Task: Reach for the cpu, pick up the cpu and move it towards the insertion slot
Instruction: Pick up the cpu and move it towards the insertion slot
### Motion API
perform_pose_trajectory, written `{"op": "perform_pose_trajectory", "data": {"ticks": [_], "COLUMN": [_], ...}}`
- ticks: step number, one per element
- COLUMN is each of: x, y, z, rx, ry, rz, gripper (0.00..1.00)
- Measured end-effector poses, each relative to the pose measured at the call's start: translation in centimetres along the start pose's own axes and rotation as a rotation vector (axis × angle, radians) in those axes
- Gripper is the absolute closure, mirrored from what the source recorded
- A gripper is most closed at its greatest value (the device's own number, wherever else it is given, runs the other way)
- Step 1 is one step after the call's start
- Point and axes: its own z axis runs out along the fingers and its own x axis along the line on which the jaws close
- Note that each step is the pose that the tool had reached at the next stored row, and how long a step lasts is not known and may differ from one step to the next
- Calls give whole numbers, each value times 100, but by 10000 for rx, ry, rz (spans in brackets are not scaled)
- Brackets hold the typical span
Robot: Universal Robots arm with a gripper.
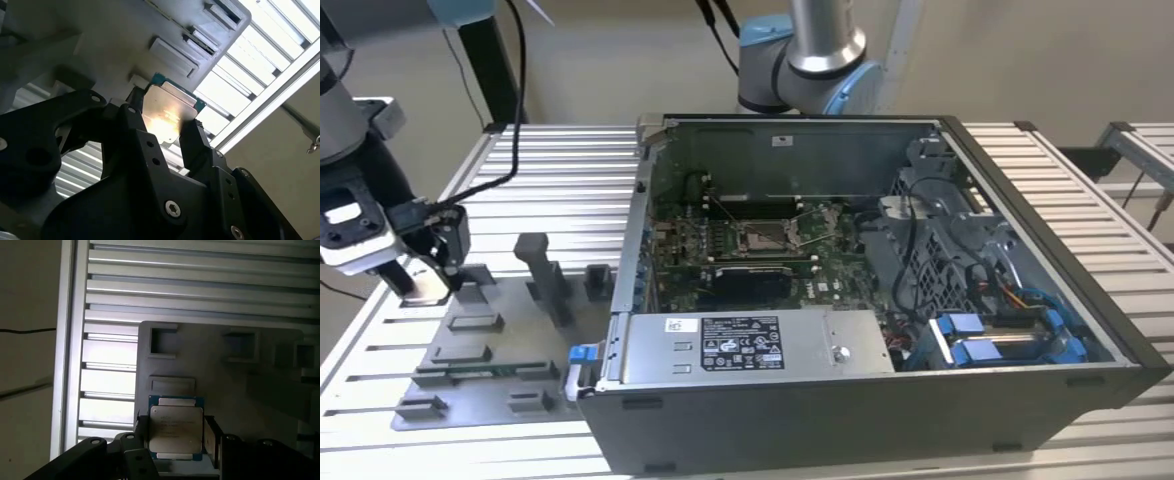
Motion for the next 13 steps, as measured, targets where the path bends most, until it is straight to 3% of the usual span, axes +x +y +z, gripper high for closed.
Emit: {"op": "perform_pose_trajectory", "data": {"ticks": [13], "x": [-4], "y": [14], "z": [-294], "rx": [0], "ry": [-1], "rz": [0], "gripper": [100]}}
